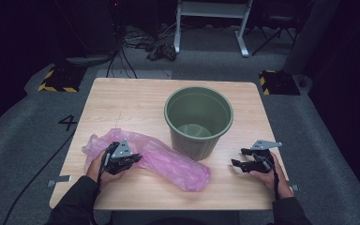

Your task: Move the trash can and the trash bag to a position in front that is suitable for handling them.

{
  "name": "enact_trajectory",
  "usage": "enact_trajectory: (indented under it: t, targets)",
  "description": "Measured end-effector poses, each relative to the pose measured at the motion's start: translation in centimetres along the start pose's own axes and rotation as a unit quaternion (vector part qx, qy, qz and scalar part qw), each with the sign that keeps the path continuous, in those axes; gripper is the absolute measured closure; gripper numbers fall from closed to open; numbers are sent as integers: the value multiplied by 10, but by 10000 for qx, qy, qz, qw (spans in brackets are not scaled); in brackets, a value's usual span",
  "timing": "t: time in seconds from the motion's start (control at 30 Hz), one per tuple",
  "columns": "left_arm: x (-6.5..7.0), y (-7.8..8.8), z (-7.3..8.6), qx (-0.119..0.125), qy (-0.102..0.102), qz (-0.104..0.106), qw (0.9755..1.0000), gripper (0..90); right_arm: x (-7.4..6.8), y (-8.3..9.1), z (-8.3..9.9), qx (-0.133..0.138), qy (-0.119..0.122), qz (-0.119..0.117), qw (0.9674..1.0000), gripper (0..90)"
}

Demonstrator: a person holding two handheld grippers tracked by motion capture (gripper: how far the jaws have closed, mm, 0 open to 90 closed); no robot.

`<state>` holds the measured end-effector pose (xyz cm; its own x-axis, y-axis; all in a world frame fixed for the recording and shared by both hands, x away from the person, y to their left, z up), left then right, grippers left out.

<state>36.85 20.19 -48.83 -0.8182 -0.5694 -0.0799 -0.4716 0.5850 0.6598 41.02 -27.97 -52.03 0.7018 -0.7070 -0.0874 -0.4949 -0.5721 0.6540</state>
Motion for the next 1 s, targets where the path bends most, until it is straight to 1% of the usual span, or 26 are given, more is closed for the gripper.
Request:
enact_trajectory:
  t: [0.17,0.23,0.4,0.47,0.53,0.67,0.77,0.83,0.9,1.0]
  targets:
    - [-3,16,6,206,149,-104,9996,883,-1,-3,-2,8,28,81,10000,270]
    - [-4,23,8,336,209,-150,9991,884,-1,-4,-2,14,17,109,9999,269]
    - [-5,39,10,589,263,-255,9976,885,-1,-5,-3,14,47,166,9998,269]
    - [-5,44,11,666,251,-306,9970,885,-1,-5,-3,17,51,173,9998,269]
    - [-6,47,11,763,269,-332,9962,886,0,-5,-3,20,47,187,9998,269]
    - [-7,53,10,886,242,-370,9951,887,0,-6,-4,9,53,194,9998,269]
    - [-6,57,8,1004,218,-362,9940,888,1,-7,-4,21,55,200,9998,269]
    - [-6,59,7,1035,163,-380,9938,888,1,-7,-5,25,46,194,9998,270]
    - [-5,61,7,1101,149,-365,9931,889,2,-7,-5,20,45,197,9998,270]
    - [-3,65,6,1196,106,-329,9922,889,2,-9,-6,15,76,249,9997,271]
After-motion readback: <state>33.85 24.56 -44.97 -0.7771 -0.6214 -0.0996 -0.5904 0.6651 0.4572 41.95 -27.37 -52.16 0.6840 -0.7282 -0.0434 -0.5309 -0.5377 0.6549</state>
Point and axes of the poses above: each handheld gripper's, and its own axes: y roughly backward along the jaws, z roughly out of its underside, x roughly to its right, the point moved 3 cm from there along -y, roughly forward along the jaws
